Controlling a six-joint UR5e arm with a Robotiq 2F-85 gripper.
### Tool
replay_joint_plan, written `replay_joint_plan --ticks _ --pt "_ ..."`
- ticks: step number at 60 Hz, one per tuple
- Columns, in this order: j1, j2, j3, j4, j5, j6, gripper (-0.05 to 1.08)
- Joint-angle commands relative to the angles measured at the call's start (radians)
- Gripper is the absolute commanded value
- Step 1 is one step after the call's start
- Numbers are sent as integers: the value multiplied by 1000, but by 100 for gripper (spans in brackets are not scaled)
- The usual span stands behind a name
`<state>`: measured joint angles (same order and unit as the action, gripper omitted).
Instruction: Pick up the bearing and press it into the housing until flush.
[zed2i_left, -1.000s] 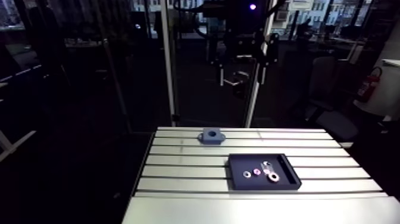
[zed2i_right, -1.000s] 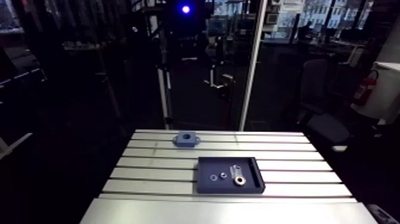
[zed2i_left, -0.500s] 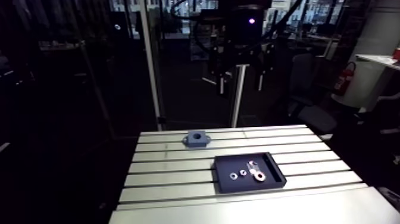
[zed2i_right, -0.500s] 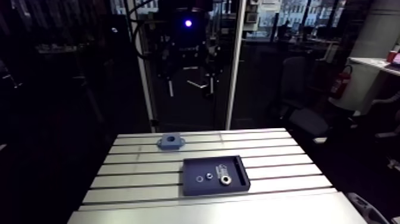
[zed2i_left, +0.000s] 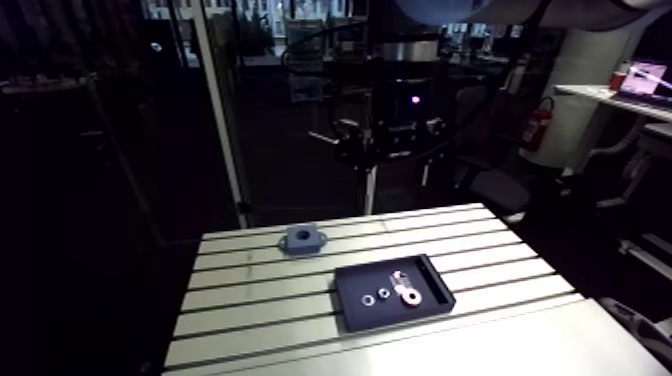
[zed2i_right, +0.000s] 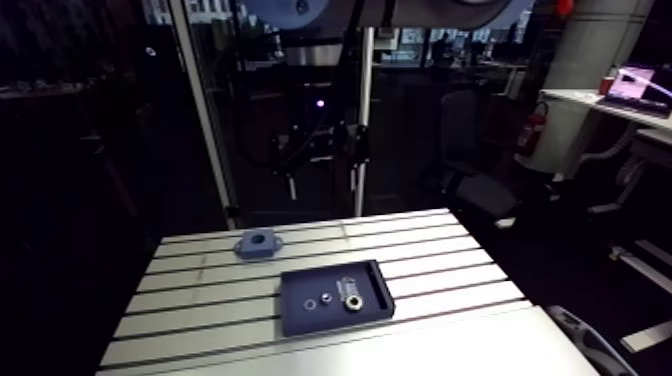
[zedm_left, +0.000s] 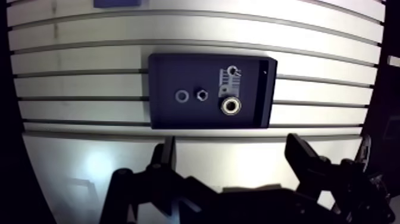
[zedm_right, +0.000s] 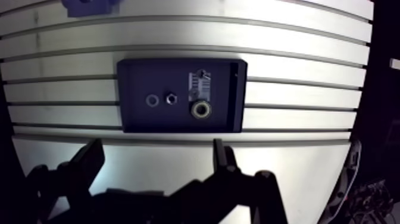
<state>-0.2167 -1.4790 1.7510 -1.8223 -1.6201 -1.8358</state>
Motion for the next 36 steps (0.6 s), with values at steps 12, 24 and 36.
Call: replay_joint_plan --ticks 12,24,36 --pt "-32 23 103 -143 4 -12 1" --pt "-56 40 155 -217 4 -60 1" --pt "-68 72 200 -254 4 -66 1"
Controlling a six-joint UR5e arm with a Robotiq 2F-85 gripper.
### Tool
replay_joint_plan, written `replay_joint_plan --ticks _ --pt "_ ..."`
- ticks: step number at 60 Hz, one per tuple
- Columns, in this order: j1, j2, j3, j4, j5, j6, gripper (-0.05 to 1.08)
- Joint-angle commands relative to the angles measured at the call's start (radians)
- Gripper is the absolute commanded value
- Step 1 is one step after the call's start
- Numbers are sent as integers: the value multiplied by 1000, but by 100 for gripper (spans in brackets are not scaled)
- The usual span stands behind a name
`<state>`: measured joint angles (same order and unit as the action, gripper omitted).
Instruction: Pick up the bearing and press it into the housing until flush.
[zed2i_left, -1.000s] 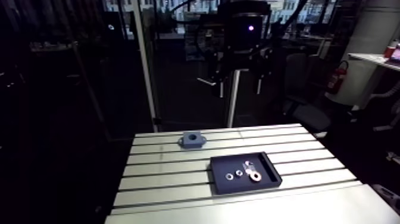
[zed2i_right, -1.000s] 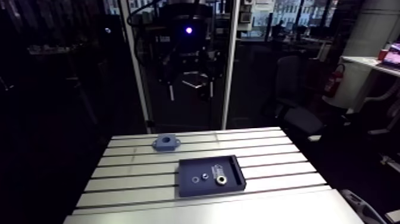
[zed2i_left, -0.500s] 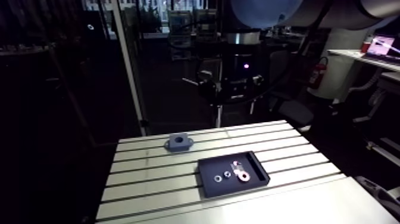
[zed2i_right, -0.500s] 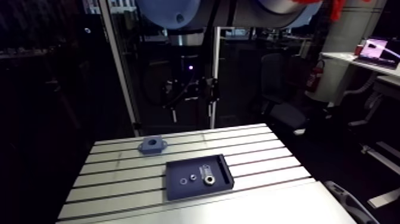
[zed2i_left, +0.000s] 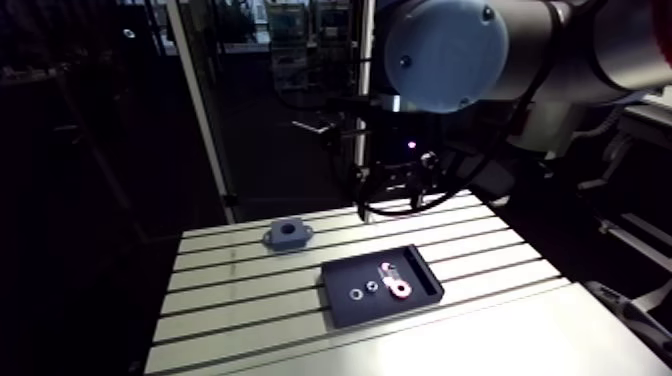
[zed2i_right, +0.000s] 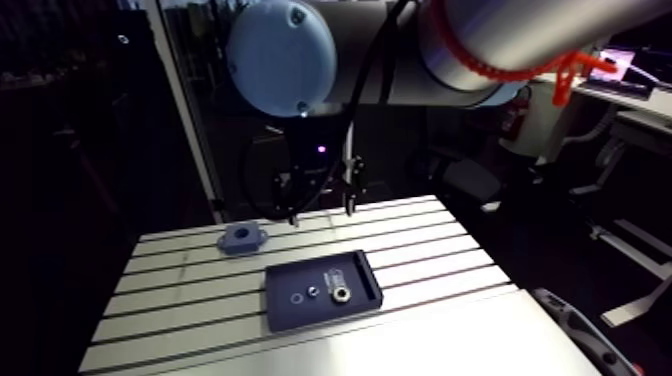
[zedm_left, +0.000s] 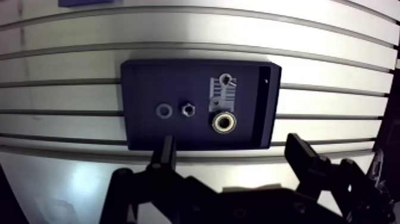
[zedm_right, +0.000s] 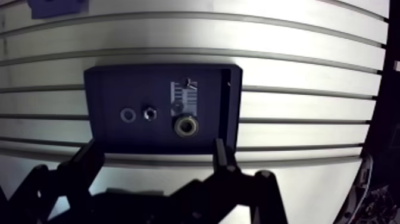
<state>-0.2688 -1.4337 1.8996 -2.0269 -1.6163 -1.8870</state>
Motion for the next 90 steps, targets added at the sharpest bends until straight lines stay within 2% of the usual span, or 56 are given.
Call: replay_joint_plan --ticks 1,24,28,33,47,90 --pt "-16 27 51 -49 0 -14 1" --pt "-42 85 110 -128 0 -23 2" --pt "-43 91 122 -141 0 -45 9" --pt "-44 94 129 -148 0 -50 10" --pt "-56 106 160 -184 -1 -51 24" --pt "-75 114 206 -211 0 -62 31"
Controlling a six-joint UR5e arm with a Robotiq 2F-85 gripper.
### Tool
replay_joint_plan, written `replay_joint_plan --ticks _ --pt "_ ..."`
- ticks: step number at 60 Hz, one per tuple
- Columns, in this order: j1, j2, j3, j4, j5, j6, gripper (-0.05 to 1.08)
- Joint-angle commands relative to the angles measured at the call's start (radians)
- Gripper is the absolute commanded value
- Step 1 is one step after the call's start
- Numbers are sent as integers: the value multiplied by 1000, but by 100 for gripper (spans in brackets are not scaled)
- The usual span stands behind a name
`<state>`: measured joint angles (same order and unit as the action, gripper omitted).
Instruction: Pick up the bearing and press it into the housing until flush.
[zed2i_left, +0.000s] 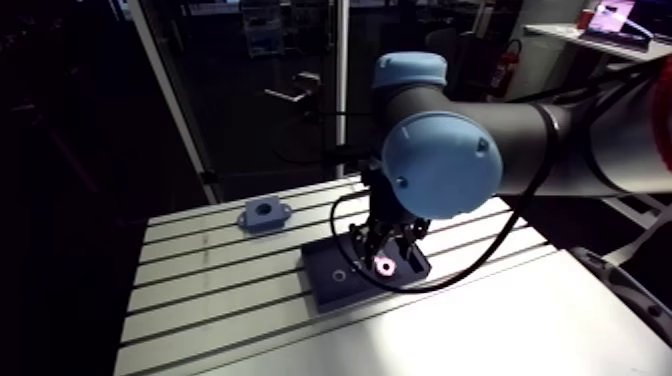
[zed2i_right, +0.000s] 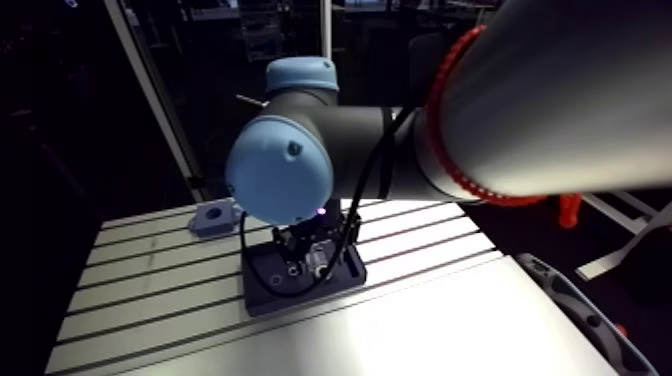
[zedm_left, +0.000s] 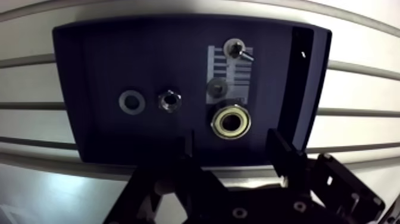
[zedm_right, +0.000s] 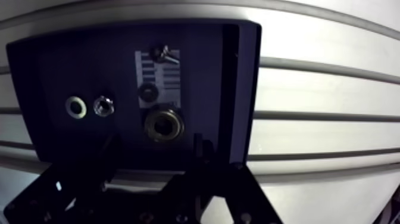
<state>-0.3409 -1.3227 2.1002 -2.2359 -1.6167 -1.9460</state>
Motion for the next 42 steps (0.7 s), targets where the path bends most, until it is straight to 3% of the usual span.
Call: replay_joint_plan --ticks 1,42 --pt "-4 3 5 -4 -1 -4 31" --pt "-5 36 7 -44 -1 -5 35"
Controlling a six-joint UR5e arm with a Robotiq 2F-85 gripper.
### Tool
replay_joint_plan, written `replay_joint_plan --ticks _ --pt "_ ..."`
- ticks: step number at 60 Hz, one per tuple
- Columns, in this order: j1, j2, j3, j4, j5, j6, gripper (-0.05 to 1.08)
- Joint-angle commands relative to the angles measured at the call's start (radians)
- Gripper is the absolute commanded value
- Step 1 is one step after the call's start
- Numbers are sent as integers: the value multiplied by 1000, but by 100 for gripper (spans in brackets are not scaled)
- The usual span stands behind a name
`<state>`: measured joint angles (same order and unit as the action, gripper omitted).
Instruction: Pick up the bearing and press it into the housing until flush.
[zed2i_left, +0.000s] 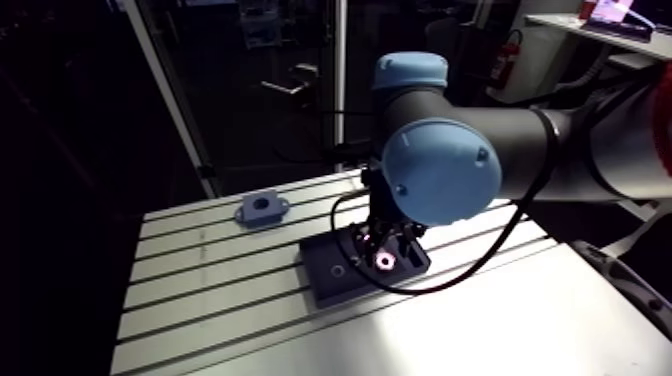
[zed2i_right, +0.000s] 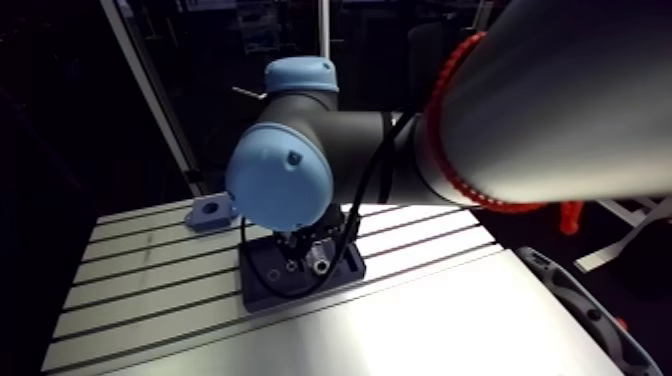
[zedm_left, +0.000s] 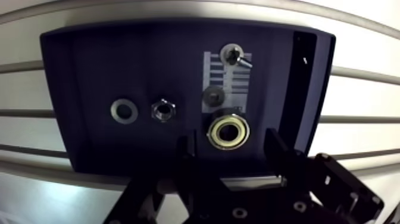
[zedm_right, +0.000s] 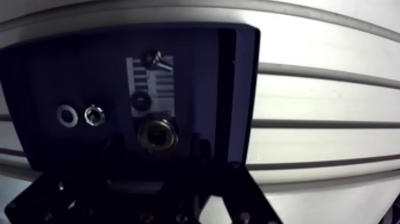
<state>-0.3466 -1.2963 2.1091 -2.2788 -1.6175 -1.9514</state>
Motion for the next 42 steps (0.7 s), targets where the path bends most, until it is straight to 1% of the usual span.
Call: replay_joint_plan --ticks 1,12,36,42 --pt "1 10 -2 -2 0 2 35" --pt "1 12 -2 -2 0 2 36" --pt "1 18 -2 -2 0 2 41" --pt "3 18 -2 -2 0 2 45"
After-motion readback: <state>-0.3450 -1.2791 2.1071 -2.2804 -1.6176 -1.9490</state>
